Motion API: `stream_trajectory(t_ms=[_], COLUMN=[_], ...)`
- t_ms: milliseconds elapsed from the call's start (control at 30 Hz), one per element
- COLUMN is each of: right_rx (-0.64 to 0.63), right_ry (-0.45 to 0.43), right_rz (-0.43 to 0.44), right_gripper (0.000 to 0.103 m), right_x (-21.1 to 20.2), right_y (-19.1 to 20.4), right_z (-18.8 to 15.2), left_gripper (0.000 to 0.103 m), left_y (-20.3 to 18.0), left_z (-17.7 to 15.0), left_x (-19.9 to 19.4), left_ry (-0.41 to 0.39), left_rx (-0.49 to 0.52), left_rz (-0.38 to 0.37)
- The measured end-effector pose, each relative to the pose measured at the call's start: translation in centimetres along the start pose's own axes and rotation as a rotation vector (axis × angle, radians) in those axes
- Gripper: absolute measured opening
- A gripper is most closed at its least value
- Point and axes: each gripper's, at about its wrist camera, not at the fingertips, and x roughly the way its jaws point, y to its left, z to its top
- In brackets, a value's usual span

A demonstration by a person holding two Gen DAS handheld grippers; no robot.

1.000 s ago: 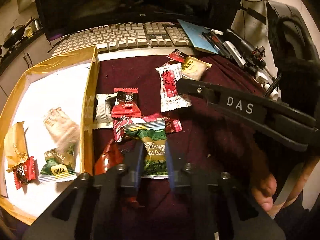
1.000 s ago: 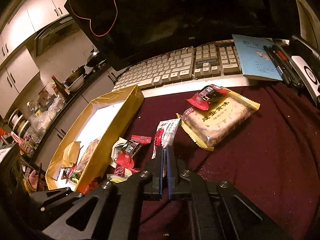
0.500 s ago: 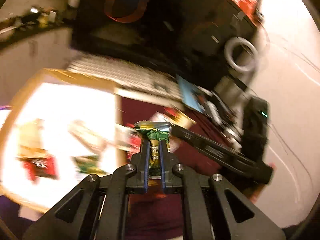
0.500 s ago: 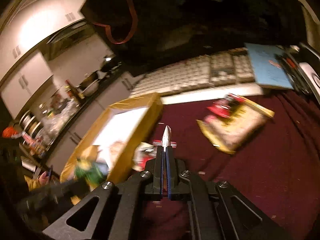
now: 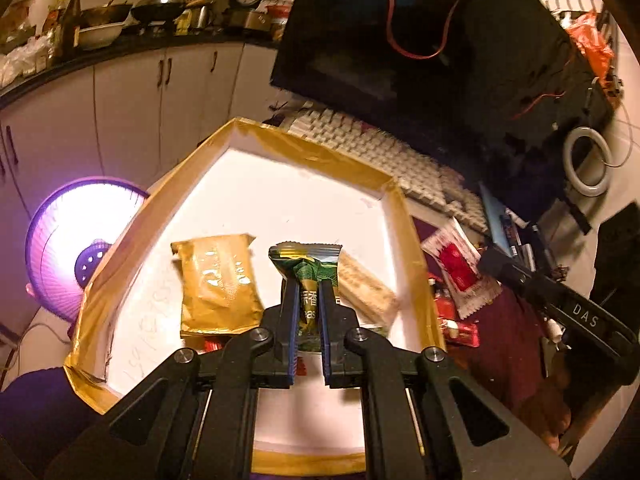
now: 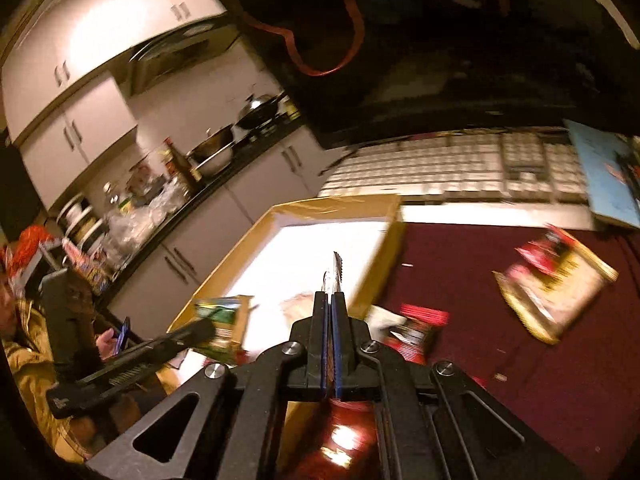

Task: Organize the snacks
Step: 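Carry both packets over the tray and open both grippers to release them, then return to the pile and grasp a dark red candy packet with the left gripper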

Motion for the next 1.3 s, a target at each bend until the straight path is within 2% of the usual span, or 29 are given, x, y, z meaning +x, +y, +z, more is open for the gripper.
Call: stream_trajectory(t_ms=[167, 367, 400, 433, 500, 533, 567, 600, 667, 800, 833, 933, 1067, 1300], right_rx=[-0.022, 0.005, 0.008, 0.015, 0.024, 0.022, 0.023, 0.029, 0.039, 0.062, 0.068, 0.088, 0.143, 0.237], right_ry=[0.068, 0.165, 0.174, 0.181, 0.178, 0.172, 0.161, 0.144, 0.109, 0.085, 0.082, 0.065, 0.056, 0.054], right_rz=[0.044, 0.049, 0.05, 0.048, 0.037, 0.04, 0.044, 0.046, 0.049, 0.037, 0.035, 0.018, 0.03, -0.001], right_gripper=[0.001, 0.002, 0.007, 0.008, 0.013, 0.024, 0.03, 0.041, 0.048, 0.05, 0.054, 0.055, 0.055, 0.055], right_x=[4.3, 8.8, 9.2, 9.5, 9.3, 9.1, 8.7, 8.1, 6.8, 4.9, 4.4, 3.0, 1.5, 0.4], right_y=[2.1, 2.4, 2.3, 2.2, 2.0, 2.0, 2.0, 1.9, 1.5, 0.9, 0.7, -0.5, -2.6, -6.5], right_z=[0.6, 0.0, -0.2, -0.3, -0.6, -0.7, -0.7, -0.8, -0.9, -1.3, -1.3, -1.4, -1.4, -1.5], left_gripper=[0.006, 0.008, 0.008, 0.01, 0.02, 0.032, 0.043, 0.047, 0.055, 0.055, 0.057, 0.064, 0.064, 0.064], left_y=[0.1, 0.9, 0.9, 0.9, 0.8, 0.7, 0.5, 0.4, 0.2, -0.8, -1.1, -2.2, -3.0, -5.0], left_z=[0.2, 0.5, 0.5, 0.5, 0.3, 0.2, 0.1, 0.0, -0.2, -0.8, -0.9, -1.2, -1.2, -1.9], left_x=[1.1, 1.7, 1.6, 1.5, 1.0, 0.7, 0.5, 0.1, -0.4, -1.7, -2.0, -2.5, -2.4, -2.2], left_ry=[0.024, 0.032, 0.032, 0.033, 0.013, 0.001, -0.012, -0.025, -0.042, -0.056, -0.061, -0.07, -0.06, -0.014], left_rx=[0.024, 0.023, 0.024, 0.026, 0.034, 0.039, 0.042, 0.043, 0.044, 0.063, 0.07, 0.096, 0.111, 0.141], left_rz=[0.039, 0.061, 0.062, 0.063, 0.082, 0.1, 0.119, 0.127, 0.135, 0.133, 0.129, 0.119, 0.113, 0.02])
